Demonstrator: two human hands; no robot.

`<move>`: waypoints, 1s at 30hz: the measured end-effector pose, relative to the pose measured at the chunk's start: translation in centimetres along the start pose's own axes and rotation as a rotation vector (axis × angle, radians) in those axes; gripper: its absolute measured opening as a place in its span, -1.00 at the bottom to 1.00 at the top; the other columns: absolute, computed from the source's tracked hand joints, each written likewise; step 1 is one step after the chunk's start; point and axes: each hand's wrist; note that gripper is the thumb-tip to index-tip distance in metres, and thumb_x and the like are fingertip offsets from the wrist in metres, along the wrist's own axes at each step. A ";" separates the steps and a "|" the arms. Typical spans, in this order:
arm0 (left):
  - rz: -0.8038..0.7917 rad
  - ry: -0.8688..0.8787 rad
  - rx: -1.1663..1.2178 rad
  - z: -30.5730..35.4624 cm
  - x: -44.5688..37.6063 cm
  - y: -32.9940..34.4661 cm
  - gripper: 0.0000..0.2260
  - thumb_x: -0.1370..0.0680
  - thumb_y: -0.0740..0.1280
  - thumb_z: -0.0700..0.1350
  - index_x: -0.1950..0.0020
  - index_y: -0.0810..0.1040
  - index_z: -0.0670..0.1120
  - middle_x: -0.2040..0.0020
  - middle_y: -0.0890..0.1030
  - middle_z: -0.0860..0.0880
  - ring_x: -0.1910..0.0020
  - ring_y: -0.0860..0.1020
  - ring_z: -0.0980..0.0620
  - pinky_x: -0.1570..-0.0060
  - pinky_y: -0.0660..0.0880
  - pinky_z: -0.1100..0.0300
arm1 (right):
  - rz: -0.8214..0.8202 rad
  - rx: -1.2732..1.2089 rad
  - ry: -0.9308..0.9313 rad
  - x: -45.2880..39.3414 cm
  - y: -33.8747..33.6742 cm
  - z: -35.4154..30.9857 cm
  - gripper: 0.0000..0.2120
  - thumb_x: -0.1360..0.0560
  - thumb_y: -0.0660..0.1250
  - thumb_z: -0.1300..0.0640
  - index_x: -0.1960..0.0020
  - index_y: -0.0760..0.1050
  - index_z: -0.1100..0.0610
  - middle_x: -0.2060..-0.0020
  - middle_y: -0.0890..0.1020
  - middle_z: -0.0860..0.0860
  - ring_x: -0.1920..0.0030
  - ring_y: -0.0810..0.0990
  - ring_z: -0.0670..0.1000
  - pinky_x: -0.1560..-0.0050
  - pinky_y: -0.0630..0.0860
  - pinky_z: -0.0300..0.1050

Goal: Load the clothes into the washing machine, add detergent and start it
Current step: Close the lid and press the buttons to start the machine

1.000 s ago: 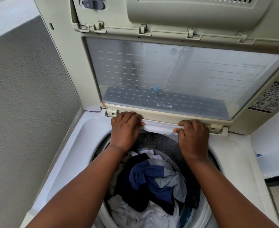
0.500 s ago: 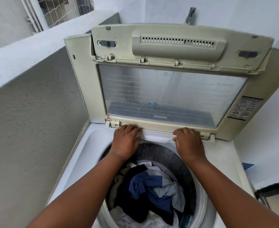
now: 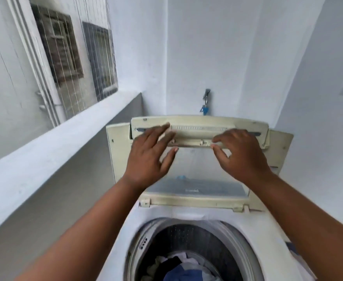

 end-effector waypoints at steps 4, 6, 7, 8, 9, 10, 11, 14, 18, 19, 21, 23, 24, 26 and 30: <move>-0.133 -0.047 -0.114 -1.6 -6.3 -0.8 -0.49 -0.58 0.16 0.17 -0.42 0.42 -0.09 -0.45 0.39 -0.11 -0.43 0.34 -0.15 -0.37 0.30 -0.06 | -0.017 0.102 -0.011 -6.0 -2.8 -0.5 -0.77 -0.47 0.28 -0.06 -0.02 0.59 0.02 0.05 0.64 0.02 -0.01 0.58 0.14 0.01 0.42 -0.03; -0.345 -0.104 -0.163 -2.0 -8.2 -0.1 -0.34 -0.54 -0.02 0.29 -0.51 0.26 -0.08 -0.51 0.27 -0.10 -0.51 0.19 -0.14 -0.44 0.18 -0.06 | -0.178 0.180 0.059 -7.9 -2.2 0.3 -0.66 -0.50 0.25 -0.13 -0.19 0.52 0.00 -0.13 0.59 0.03 -0.20 0.50 0.13 -0.14 0.37 0.01; -0.471 -0.122 -0.178 -2.1 -8.5 0.6 -0.29 -0.52 -0.10 0.32 -0.54 0.19 -0.07 -0.54 0.21 -0.09 -0.53 0.12 -0.13 -0.47 0.12 -0.04 | -0.287 0.202 0.108 -8.2 -1.5 0.7 -0.59 -0.50 0.24 -0.17 -0.28 0.46 -0.01 -0.22 0.55 0.04 -0.28 0.45 0.12 -0.21 0.34 0.02; -0.585 -0.134 -0.181 -2.3 -8.7 1.4 -0.28 -0.51 -0.14 0.34 -0.55 0.14 -0.07 -0.55 0.19 -0.08 -0.53 0.11 -0.11 -0.48 0.09 -0.02 | -0.392 0.196 0.173 -8.3 -0.7 1.1 -0.52 -0.50 0.21 -0.20 -0.34 0.40 0.00 -0.28 0.51 0.06 -0.33 0.41 0.12 -0.26 0.32 0.02; -0.672 -0.148 -0.172 -2.5 -8.6 2.2 -0.30 -0.54 -0.12 0.34 -0.54 0.15 -0.05 -0.53 0.23 -0.07 -0.51 0.16 -0.10 -0.47 0.11 0.00 | -0.475 0.163 0.242 -8.1 0.1 1.3 -0.48 -0.52 0.18 -0.23 -0.38 0.36 0.01 -0.32 0.49 0.07 -0.34 0.40 0.12 -0.28 0.32 0.02; -0.718 -0.169 -0.156 -2.5 -8.4 2.7 -0.36 -0.56 -0.06 0.32 -0.51 0.20 -0.04 -0.49 0.31 -0.06 -0.46 0.25 -0.10 -0.43 0.16 0.02 | -0.522 0.122 0.301 -7.8 0.8 1.5 -0.48 -0.53 0.15 -0.23 -0.39 0.35 0.03 -0.33 0.48 0.08 -0.33 0.42 0.12 -0.27 0.33 0.01; -0.718 -0.191 -0.139 -2.5 -8.2 3.0 -0.42 -0.58 -0.01 0.29 -0.47 0.26 -0.03 -0.43 0.40 -0.05 -0.39 0.34 -0.10 -0.38 0.21 0.03 | -0.532 0.087 0.339 -7.6 1.2 1.5 -0.49 -0.55 0.13 -0.22 -0.39 0.36 0.04 -0.33 0.49 0.08 -0.32 0.43 0.12 -0.26 0.34 0.00; -0.677 -0.240 -0.095 -2.2 -8.2 3.0 -0.51 -0.58 0.08 0.25 -0.38 0.36 -0.02 -0.32 0.50 -0.06 -0.27 0.44 -0.13 -0.28 0.26 0.03 | -0.551 0.056 0.384 -7.9 1.1 1.3 -0.51 -0.54 0.14 -0.22 -0.36 0.38 0.01 -0.31 0.49 0.06 -0.29 0.45 0.12 -0.20 0.34 -0.02; -0.670 -0.256 -0.075 -1.6 -7.9 2.0 -0.51 -0.57 0.10 0.26 -0.37 0.37 -0.02 -0.29 0.51 -0.06 -0.27 0.44 -0.13 -0.27 0.25 0.03 | -0.585 0.095 0.399 -7.6 0.2 0.9 -0.52 -0.53 0.13 -0.24 -0.34 0.36 0.00 -0.29 0.49 0.05 -0.28 0.44 0.11 -0.18 0.33 -0.01; -0.667 -0.258 -0.070 -1.5 -7.7 1.7 -0.50 -0.57 0.10 0.26 -0.38 0.36 -0.02 -0.30 0.50 -0.06 -0.27 0.43 -0.13 -0.28 0.25 0.04 | -0.586 0.100 0.398 -7.5 -0.1 0.7 -0.52 -0.54 0.13 -0.24 -0.34 0.36 0.00 -0.28 0.49 0.05 -0.27 0.45 0.11 -0.18 0.33 -0.01; -0.665 -0.255 -0.064 -1.1 -7.5 1.1 -0.49 -0.56 0.11 0.27 -0.39 0.36 -0.02 -0.31 0.50 -0.06 -0.28 0.43 -0.12 -0.29 0.25 0.03 | -0.588 0.113 0.385 -7.2 -0.6 0.2 -0.52 -0.53 0.13 -0.24 -0.32 0.36 0.02 -0.25 0.50 0.06 -0.25 0.45 0.12 -0.17 0.34 0.00; -0.680 -0.265 -0.058 -0.7 -7.5 0.3 -0.48 -0.55 0.13 0.28 -0.38 0.36 -0.02 -0.31 0.50 -0.06 -0.28 0.43 -0.12 -0.27 0.26 0.04 | -0.601 0.131 0.373 -7.0 -1.3 -0.2 -0.51 -0.53 0.13 -0.25 -0.32 0.36 0.02 -0.23 0.50 0.06 -0.23 0.46 0.12 -0.15 0.35 0.01; -0.697 -0.272 -0.060 -0.4 -7.6 -0.2 -0.48 -0.55 0.14 0.28 -0.37 0.37 -0.02 -0.30 0.50 -0.06 -0.27 0.43 -0.12 -0.26 0.27 0.05 | -0.609 0.139 0.366 -6.8 -1.6 -0.4 -0.51 -0.53 0.13 -0.25 -0.32 0.35 0.03 -0.24 0.50 0.06 -0.23 0.46 0.12 -0.16 0.35 0.01; -0.751 -0.288 -0.071 0.4 -7.9 -1.5 -0.49 -0.53 0.17 0.28 -0.34 0.38 -0.03 -0.27 0.51 -0.06 -0.24 0.44 -0.12 -0.20 0.31 0.05 | -0.628 0.153 0.346 -6.2 -2.4 -0.7 -0.48 -0.53 0.12 -0.26 -0.34 0.34 0.04 -0.25 0.49 0.07 -0.25 0.44 0.12 -0.18 0.35 0.02; -0.850 -0.350 -0.076 2.7 -7.9 -4.3 -0.47 -0.50 0.25 0.28 -0.32 0.40 -0.04 -0.26 0.52 -0.08 -0.23 0.47 -0.13 -0.12 0.39 0.05 | -0.701 0.136 0.303 -4.8 -4.3 -1.5 -0.44 -0.52 0.11 -0.29 -0.38 0.30 0.05 -0.31 0.46 0.08 -0.29 0.42 0.13 -0.18 0.34 0.01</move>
Point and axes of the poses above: each hand's wrist, its own x-axis away from the middle knuckle, its own y-axis out of the palm, z = x × y
